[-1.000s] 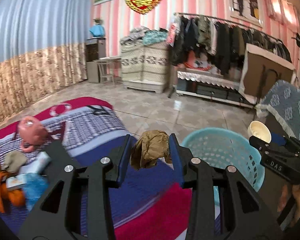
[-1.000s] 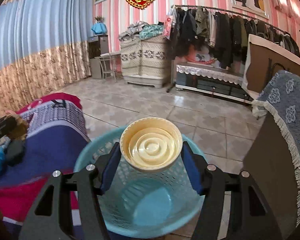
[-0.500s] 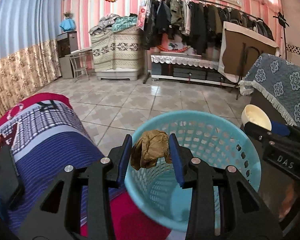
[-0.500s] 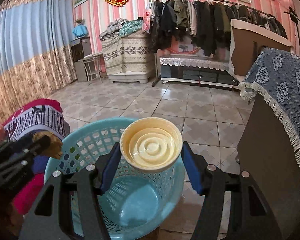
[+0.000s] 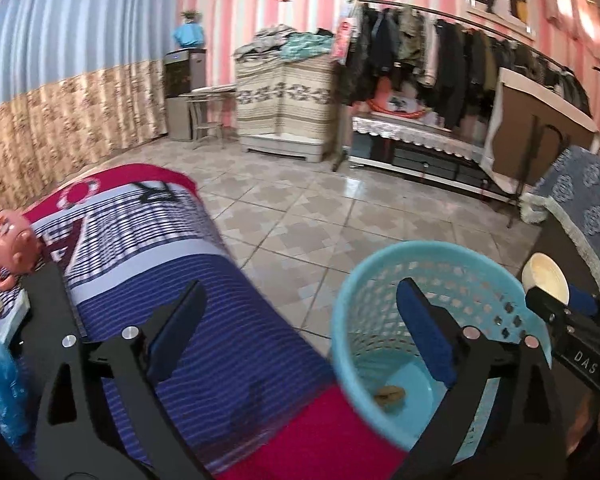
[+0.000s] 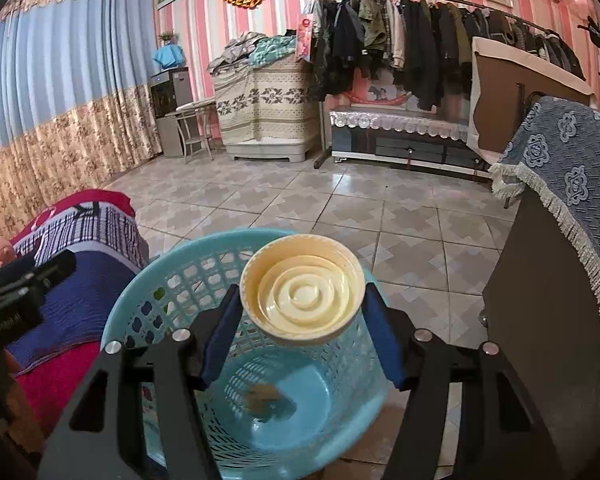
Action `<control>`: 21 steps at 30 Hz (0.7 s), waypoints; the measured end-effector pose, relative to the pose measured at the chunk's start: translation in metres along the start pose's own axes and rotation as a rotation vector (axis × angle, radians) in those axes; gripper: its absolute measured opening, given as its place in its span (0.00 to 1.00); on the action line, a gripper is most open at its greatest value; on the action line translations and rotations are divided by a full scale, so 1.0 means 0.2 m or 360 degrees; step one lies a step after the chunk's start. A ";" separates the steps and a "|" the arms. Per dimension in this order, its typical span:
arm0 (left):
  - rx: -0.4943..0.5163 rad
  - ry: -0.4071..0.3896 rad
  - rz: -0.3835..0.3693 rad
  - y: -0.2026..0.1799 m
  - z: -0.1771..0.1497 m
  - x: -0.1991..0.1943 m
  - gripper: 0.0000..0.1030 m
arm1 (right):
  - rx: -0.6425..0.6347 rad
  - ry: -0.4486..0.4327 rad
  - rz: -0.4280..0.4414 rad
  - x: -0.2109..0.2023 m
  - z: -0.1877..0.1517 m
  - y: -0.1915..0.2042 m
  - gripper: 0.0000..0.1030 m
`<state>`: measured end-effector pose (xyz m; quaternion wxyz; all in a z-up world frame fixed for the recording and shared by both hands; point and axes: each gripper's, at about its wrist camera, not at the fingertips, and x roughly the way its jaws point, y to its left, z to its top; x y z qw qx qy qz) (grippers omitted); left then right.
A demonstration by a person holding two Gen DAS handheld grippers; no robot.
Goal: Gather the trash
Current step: 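Carry cloth and lid to the blue basket and open both tools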
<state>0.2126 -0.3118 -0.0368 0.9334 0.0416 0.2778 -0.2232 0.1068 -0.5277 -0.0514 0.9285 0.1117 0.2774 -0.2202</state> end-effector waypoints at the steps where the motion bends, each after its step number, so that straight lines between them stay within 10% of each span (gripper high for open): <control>1: -0.0004 -0.0005 0.0029 0.02 0.00 -0.01 0.92 | 0.0001 0.0007 0.0006 0.01 0.00 0.01 0.59; 21: 0.0021 -0.0096 0.0212 0.21 -0.07 -0.27 0.95 | -0.0067 -0.0007 0.0078 -0.03 0.01 0.21 0.84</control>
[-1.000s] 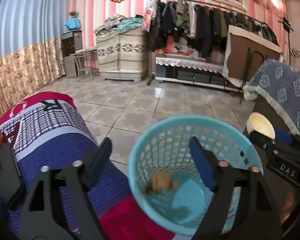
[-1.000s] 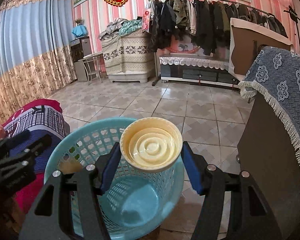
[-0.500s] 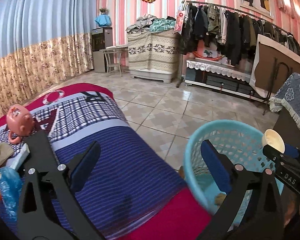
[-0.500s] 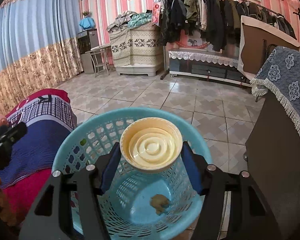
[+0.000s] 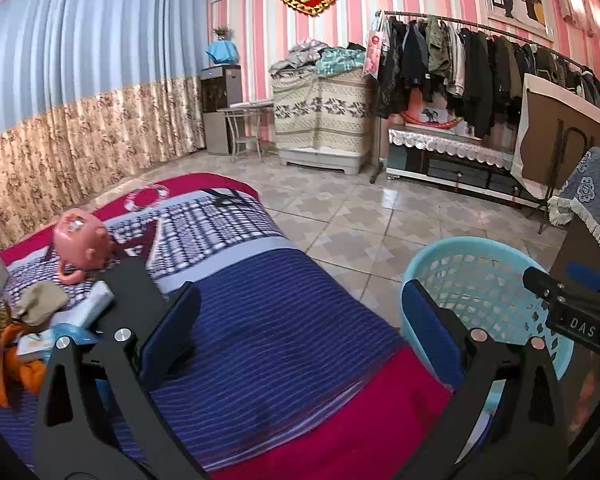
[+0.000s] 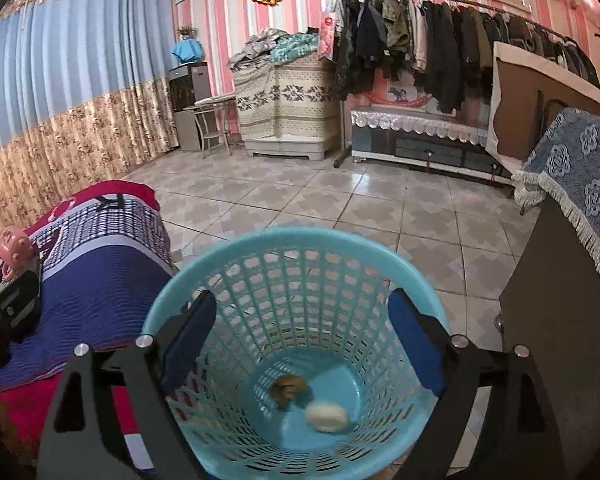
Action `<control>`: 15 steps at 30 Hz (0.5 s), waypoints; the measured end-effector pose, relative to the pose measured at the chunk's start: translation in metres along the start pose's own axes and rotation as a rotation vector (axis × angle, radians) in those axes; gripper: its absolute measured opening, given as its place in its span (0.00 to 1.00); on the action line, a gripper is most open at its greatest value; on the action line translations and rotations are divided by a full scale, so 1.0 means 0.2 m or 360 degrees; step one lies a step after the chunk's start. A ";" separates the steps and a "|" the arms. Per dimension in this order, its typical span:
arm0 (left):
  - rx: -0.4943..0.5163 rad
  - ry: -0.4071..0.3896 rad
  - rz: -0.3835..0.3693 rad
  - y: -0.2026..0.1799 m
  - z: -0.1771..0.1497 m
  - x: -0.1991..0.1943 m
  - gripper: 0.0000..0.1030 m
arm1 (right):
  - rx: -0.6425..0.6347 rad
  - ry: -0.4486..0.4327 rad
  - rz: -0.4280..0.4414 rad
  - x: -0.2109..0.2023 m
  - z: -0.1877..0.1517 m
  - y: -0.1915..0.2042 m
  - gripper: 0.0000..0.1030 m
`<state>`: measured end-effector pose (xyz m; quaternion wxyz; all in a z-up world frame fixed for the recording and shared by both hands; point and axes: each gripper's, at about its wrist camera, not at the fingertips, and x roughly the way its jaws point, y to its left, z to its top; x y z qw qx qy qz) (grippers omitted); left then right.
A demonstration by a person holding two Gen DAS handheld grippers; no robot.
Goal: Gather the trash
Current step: 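Carry cloth and lid to the blue basket and open both tools, then return both tools to the bed and grasp the blue plastic bag with the right tool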
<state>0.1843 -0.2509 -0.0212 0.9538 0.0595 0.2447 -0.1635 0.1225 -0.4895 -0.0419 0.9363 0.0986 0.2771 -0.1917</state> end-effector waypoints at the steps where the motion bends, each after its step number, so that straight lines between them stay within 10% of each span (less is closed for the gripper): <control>1: -0.0005 -0.0009 0.0010 0.03 0.00 -0.03 0.95 | -0.0007 -0.0004 0.0005 -0.01 0.00 0.01 0.84; 15: -0.0099 -0.0093 0.0219 0.48 -0.03 -0.41 0.95 | -0.0146 -0.0076 0.0348 -0.26 0.02 0.46 0.86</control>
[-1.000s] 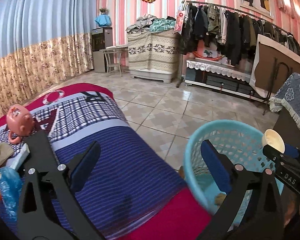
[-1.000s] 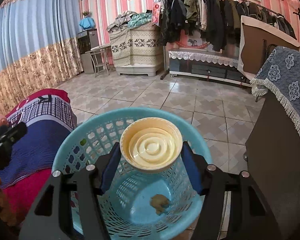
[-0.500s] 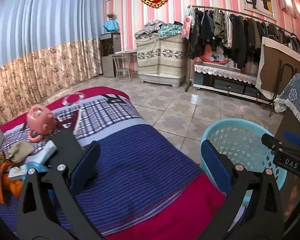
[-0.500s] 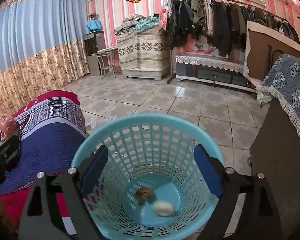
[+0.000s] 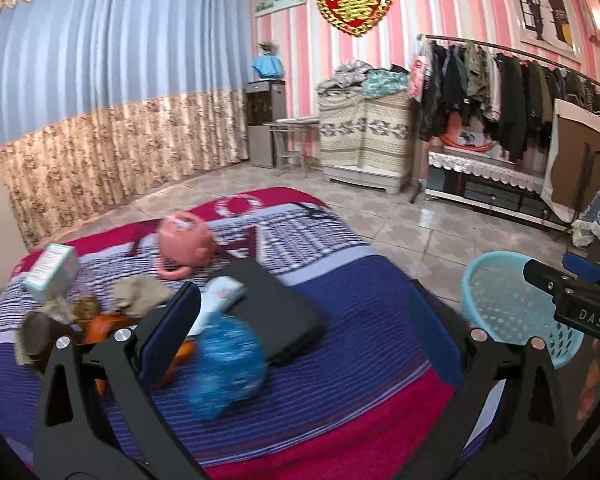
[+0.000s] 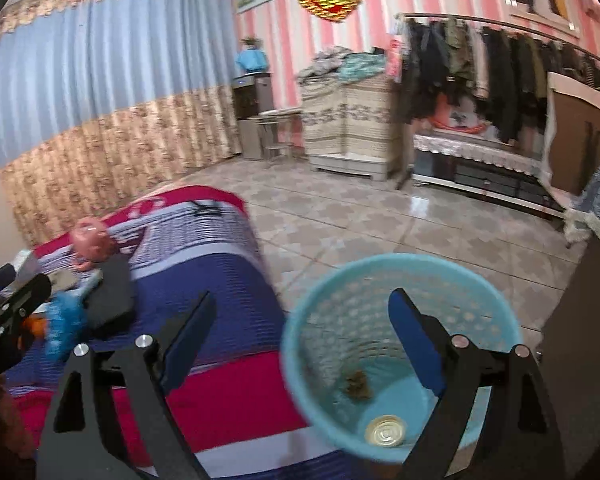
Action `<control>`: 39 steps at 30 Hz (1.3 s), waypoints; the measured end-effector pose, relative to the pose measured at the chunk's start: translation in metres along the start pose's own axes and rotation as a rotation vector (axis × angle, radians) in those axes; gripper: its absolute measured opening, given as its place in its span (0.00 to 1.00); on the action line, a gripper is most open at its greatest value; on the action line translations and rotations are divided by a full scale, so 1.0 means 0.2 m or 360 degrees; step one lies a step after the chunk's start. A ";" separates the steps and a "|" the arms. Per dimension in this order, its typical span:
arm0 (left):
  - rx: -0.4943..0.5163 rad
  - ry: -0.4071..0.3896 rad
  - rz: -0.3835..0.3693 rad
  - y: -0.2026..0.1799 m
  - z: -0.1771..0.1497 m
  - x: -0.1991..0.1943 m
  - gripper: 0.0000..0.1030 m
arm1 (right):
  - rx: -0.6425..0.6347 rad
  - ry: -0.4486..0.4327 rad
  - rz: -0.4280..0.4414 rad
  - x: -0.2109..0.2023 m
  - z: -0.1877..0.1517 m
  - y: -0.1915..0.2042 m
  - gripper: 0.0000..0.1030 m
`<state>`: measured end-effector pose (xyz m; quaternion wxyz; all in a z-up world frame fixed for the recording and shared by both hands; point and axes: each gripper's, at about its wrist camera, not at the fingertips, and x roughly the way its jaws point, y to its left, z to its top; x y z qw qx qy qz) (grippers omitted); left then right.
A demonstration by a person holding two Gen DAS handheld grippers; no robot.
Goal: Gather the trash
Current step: 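Return both tools to the bed and grasp the blue plastic bag with the right tool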
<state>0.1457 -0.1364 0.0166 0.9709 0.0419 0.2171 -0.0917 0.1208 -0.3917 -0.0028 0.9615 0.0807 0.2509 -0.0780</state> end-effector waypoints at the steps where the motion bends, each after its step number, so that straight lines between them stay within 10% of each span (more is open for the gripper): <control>1: -0.0009 -0.0006 0.0018 0.04 0.00 -0.02 0.95 | -0.0014 0.0002 0.0031 -0.01 0.00 0.05 0.88; 17: -0.0107 0.0107 0.0255 0.66 -0.22 -0.26 0.95 | -0.0383 -0.0012 0.0239 -0.10 -0.10 0.64 0.92; 39: -0.0294 0.0181 0.0527 1.13 -0.40 -0.29 0.95 | -0.0537 0.0132 0.0331 -0.01 -0.21 0.88 0.92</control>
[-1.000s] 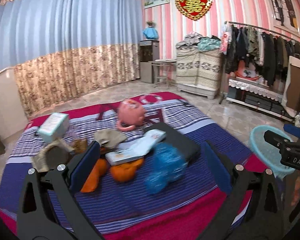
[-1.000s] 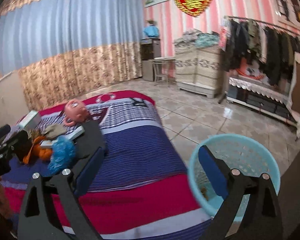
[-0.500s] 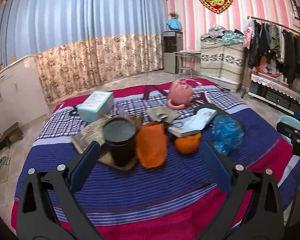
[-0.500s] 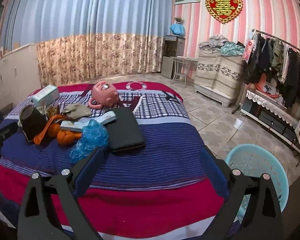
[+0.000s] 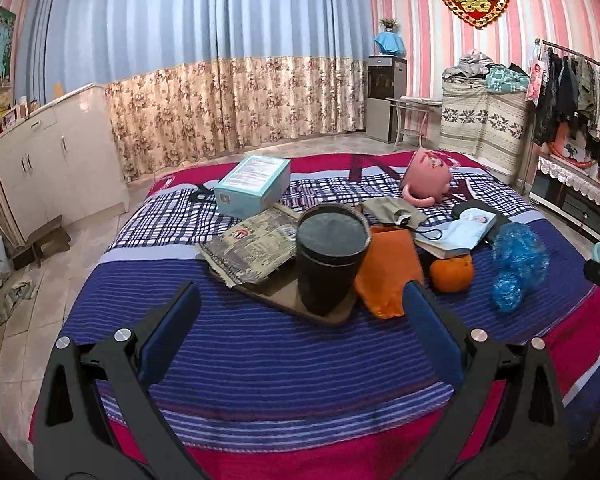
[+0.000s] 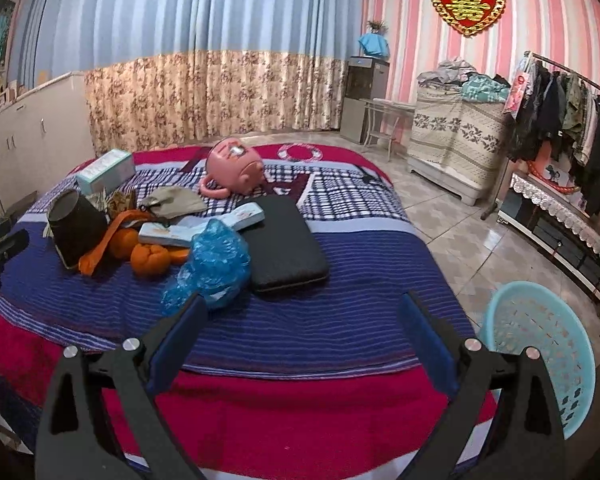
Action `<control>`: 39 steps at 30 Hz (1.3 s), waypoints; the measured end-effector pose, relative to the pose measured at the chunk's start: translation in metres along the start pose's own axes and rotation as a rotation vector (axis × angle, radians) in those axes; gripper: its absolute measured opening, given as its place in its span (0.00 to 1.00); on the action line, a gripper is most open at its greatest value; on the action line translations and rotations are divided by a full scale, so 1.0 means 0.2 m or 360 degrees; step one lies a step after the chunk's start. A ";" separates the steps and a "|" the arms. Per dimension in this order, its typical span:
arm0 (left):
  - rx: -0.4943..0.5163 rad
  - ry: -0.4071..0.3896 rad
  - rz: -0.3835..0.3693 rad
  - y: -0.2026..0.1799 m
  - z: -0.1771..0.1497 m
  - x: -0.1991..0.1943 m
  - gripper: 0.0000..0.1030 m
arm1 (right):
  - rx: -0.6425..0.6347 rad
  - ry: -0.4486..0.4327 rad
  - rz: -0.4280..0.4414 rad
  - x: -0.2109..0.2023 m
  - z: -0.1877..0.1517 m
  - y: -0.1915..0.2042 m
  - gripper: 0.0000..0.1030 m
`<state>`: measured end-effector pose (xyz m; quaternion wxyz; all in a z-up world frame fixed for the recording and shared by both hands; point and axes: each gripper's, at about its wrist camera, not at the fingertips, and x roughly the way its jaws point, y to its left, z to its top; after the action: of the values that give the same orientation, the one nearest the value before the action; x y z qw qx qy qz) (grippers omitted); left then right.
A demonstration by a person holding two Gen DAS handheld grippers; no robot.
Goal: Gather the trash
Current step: 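Return both tools to the bed and grasp the blue plastic bag with the right tool, then grasp the black cup with the left tool while the right tool carries the bag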
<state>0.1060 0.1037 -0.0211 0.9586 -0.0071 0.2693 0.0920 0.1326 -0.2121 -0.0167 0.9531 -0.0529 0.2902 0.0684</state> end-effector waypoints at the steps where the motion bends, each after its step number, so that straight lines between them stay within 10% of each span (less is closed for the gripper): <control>1: -0.0005 0.0000 0.0003 0.00 -0.01 0.00 0.95 | -0.0001 0.0007 0.0010 0.02 0.00 0.01 0.92; 10: -0.0035 0.0047 0.0027 0.07 -0.04 0.09 0.95 | 0.0057 0.0147 0.0166 0.29 0.04 0.16 0.90; 17: 0.0025 0.0079 0.0012 0.01 -0.04 0.14 0.95 | -0.0018 0.0216 0.0316 0.36 0.03 0.25 0.38; 23: 0.0089 0.0053 0.0016 -0.06 0.02 0.18 0.95 | -0.0068 0.0155 0.0360 0.28 0.05 0.26 0.20; 32: 0.0076 0.0109 0.0010 -0.10 0.08 0.36 0.94 | -0.0043 0.0089 0.0282 0.20 0.07 0.15 0.20; 39: 0.0070 0.0133 0.0004 -0.14 0.10 0.43 0.57 | 0.0027 0.0078 0.0236 0.17 0.06 0.01 0.20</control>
<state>0.1942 0.0928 -0.0497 0.9463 0.0107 0.3111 0.0870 0.1681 -0.2050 -0.0258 0.9384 -0.0247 0.3170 0.1349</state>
